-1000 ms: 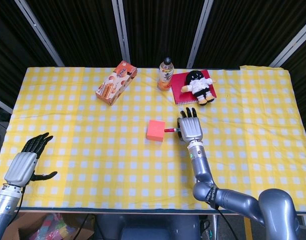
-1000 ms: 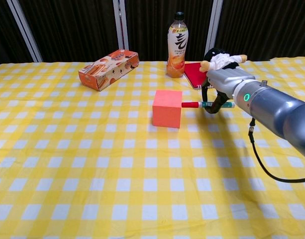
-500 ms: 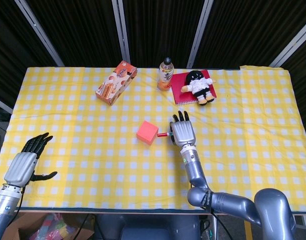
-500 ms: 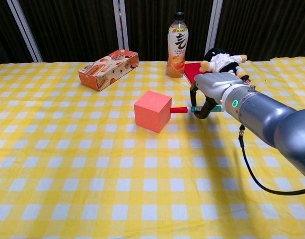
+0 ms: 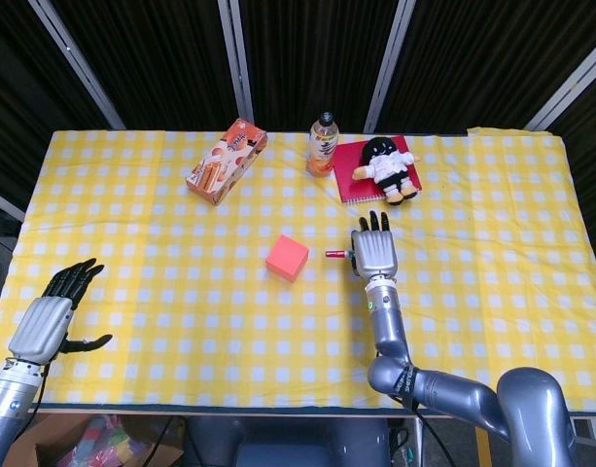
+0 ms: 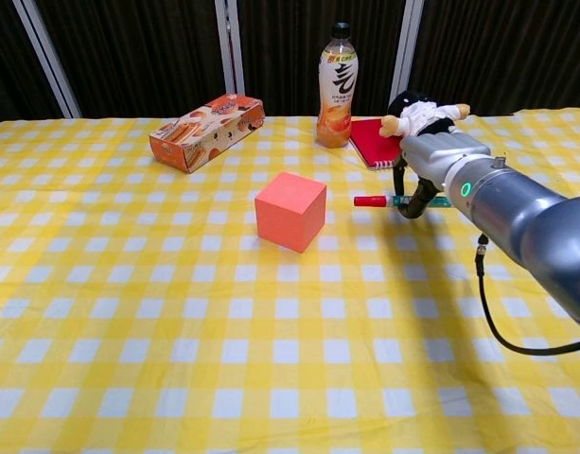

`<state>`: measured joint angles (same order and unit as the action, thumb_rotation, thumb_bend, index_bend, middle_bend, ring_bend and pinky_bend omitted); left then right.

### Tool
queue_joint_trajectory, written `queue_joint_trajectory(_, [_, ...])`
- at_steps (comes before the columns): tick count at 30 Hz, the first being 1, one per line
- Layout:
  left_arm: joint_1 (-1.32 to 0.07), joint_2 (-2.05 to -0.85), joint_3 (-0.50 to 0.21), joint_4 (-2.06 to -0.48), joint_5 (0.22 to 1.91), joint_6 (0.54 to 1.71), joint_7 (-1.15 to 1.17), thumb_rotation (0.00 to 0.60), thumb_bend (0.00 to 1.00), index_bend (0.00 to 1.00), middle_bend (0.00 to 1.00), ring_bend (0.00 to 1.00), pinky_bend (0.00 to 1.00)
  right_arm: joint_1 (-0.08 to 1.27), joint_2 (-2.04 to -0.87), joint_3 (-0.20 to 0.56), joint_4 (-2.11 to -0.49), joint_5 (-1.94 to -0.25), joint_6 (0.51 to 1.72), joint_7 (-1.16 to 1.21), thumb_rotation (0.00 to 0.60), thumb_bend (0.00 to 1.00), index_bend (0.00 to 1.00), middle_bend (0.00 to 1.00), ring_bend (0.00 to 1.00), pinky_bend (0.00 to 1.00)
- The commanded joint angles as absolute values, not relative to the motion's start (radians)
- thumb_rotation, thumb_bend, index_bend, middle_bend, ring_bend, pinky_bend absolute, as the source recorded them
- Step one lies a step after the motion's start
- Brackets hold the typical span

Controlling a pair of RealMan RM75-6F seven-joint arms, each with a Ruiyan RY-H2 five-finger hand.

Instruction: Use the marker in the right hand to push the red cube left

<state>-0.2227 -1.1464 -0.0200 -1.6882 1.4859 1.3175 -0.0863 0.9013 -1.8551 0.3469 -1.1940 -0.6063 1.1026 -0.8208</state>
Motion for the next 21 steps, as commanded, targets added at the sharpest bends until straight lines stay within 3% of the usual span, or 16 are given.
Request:
queue_joint_trajectory(1, [-0.223,-1.146,-0.021,-1.690,1.485,1.317,-0.088,0.600,0.00,0.00,0.00,0.00,0.00,0.917,-1.872,0.356,-1.178,-0.607,1.094,-0.823,0.600,0.55,0.60,0.20,0.00,0.00])
queue_joint_trajectory(14, [-0.229,-1.140,-0.020,-1.694,1.483,1.303,-0.109,0.600,0.00,0.00,0.00,0.00,0.00,1.016,-1.984,0.428,-1.075,-0.614,1.042,-0.779,0.600,0.55,0.60,0.20,0.00,0.00])
queue_joint_trajectory(21, [-0.230,-1.139,-0.021,-1.694,1.482,1.303,-0.115,0.600,0.00,0.00,0.00,0.00,0.00,1.040,-2.020,0.425,-1.077,-0.636,1.032,-0.767,0.600,0.55,0.60,0.20,0.00,0.00])
